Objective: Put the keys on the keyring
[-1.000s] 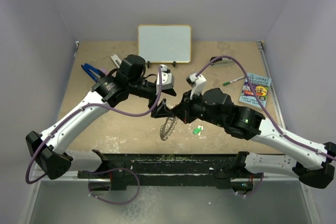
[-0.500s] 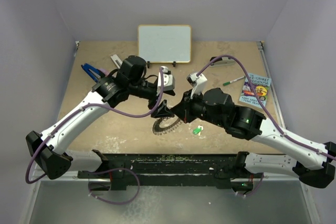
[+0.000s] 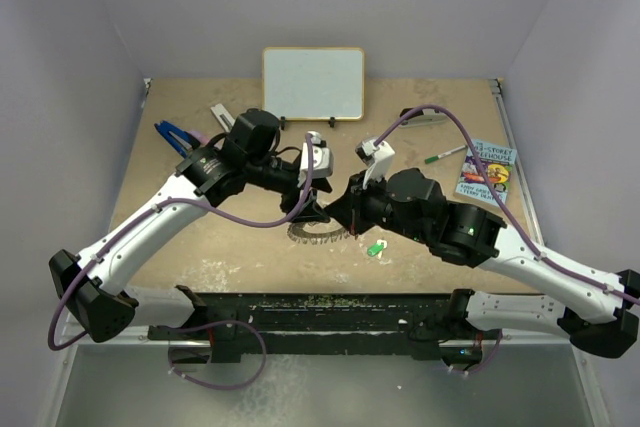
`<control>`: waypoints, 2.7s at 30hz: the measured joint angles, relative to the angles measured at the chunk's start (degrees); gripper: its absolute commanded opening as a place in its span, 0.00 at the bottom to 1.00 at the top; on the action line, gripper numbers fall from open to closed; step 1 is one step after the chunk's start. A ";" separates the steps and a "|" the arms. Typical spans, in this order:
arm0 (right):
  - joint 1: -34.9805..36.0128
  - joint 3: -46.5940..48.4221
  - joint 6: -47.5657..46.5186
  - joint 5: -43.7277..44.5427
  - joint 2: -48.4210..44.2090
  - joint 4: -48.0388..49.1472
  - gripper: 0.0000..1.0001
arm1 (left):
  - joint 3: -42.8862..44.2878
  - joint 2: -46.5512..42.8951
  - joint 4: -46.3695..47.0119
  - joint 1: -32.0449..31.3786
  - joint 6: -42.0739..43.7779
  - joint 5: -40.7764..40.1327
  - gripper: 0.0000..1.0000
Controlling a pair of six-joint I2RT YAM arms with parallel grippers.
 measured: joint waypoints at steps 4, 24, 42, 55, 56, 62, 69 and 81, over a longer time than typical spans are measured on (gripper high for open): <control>0.26 0.00 0.02 0.33 0.00 0.02 0.00 | 0.00 -0.13 -0.61 -0.09 0.35 0.26 0.64; 0.68 0.20 0.00 0.87 -0.48 0.00 0.00 | 0.00 -0.42 -1.66 -0.26 3.08 3.06 0.50; 1.42 -1.44 -0.13 -2.14 -3.67 2.08 0.00 | 1.92 -1.14 -6.16 -0.26 8.61 7.76 0.54; 2.82 -1.44 -0.28 -1.95 -3.45 3.34 0.00 | 2.19 -1.14 -6.32 -0.26 8.57 8.79 0.43; 2.89 -1.44 -0.35 -1.79 -3.41 3.43 0.00 | 2.19 -1.14 -6.36 -0.26 8.57 8.94 0.43; 3.15 -1.44 -0.70 -1.25 -3.39 3.56 0.00 | 2.19 -1.14 -6.51 -0.26 8.59 9.20 0.42; 3.58 -1.44 -0.74 -0.79 -3.41 3.61 0.00 | 2.19 -1.18 -7.41 -0.26 9.33 10.23 0.32; 4.09 -2.73 -1.90 -2.56 -4.72 6.40 0.00 | 2.36 -1.92 -9.68 -0.22 11.69 14.14 0.18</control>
